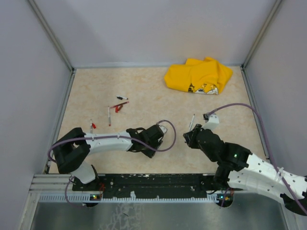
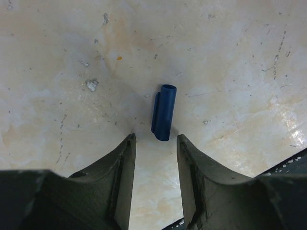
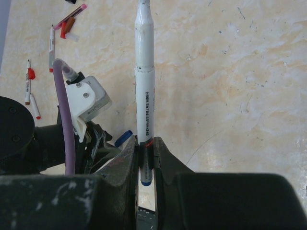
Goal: Insert the pens into the pen caps
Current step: Place the pen cap at the center of the board, then insert the pen cap onto the pen.
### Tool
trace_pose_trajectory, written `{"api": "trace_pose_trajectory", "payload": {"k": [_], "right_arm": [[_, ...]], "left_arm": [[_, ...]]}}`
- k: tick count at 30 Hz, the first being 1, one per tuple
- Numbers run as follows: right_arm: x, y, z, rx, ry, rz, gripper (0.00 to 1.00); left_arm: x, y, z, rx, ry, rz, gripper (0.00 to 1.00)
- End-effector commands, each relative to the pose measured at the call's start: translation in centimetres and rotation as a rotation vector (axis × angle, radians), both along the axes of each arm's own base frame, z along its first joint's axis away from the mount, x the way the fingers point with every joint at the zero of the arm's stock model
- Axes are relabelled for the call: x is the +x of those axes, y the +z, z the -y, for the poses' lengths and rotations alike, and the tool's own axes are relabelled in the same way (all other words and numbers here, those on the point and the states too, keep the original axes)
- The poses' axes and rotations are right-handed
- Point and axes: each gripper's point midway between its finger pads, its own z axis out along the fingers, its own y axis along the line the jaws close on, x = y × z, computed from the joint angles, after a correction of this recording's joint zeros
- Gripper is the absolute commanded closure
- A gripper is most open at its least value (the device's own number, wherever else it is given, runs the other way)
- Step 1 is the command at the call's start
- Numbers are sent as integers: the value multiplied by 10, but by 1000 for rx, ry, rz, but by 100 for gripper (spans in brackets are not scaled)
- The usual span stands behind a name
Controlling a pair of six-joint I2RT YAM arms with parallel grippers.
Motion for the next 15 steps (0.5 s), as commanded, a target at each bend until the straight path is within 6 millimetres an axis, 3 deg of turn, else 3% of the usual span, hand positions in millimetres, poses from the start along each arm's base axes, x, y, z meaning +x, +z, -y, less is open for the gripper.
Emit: {"api": "trace_pose_trajectory", "payload": {"k": [1,15], "right_arm": [[5,10,-5,33,-8,31,100],[6,12,-6,25,-6,32,100]], "left_arm": [[2,-5,-12,59,42,15,55],[20,-16,-19,139,121,78,56]]}}
